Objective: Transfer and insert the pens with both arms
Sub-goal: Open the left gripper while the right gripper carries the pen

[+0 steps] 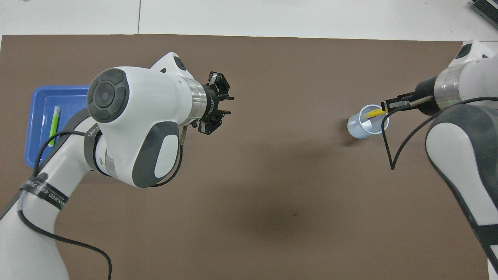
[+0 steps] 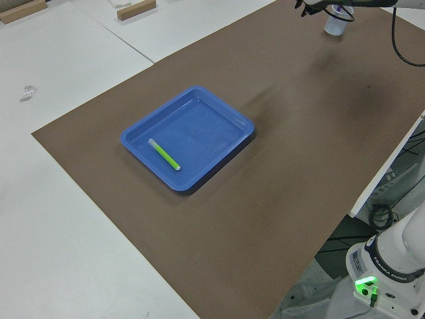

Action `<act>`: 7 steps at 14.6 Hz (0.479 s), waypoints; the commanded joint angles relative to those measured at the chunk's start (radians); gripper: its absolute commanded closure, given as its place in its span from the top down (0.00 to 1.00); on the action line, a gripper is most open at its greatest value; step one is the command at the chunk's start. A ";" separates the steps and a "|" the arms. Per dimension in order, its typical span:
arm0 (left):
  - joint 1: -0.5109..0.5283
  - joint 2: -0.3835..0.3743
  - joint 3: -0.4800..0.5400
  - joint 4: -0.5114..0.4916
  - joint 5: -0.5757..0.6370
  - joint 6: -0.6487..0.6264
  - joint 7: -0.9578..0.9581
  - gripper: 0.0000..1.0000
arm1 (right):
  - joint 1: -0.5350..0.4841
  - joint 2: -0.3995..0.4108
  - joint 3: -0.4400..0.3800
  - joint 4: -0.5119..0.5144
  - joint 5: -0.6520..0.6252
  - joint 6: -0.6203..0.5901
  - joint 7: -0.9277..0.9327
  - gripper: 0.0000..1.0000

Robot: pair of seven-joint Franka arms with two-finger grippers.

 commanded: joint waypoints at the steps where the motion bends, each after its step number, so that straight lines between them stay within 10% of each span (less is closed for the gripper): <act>1: 0.067 -0.027 -0.004 -0.004 0.001 -0.097 0.207 0.36 | -0.016 0.035 0.010 -0.016 -0.048 0.007 -0.020 0.00; 4: 0.151 -0.034 -0.004 -0.014 0.001 -0.105 0.402 0.57 | -0.020 0.054 0.010 -0.022 -0.080 0.016 -0.020 0.00; 7: 0.215 -0.037 -0.004 -0.015 0.001 -0.132 0.536 0.57 | -0.029 0.058 0.010 -0.025 -0.112 0.015 -0.020 0.00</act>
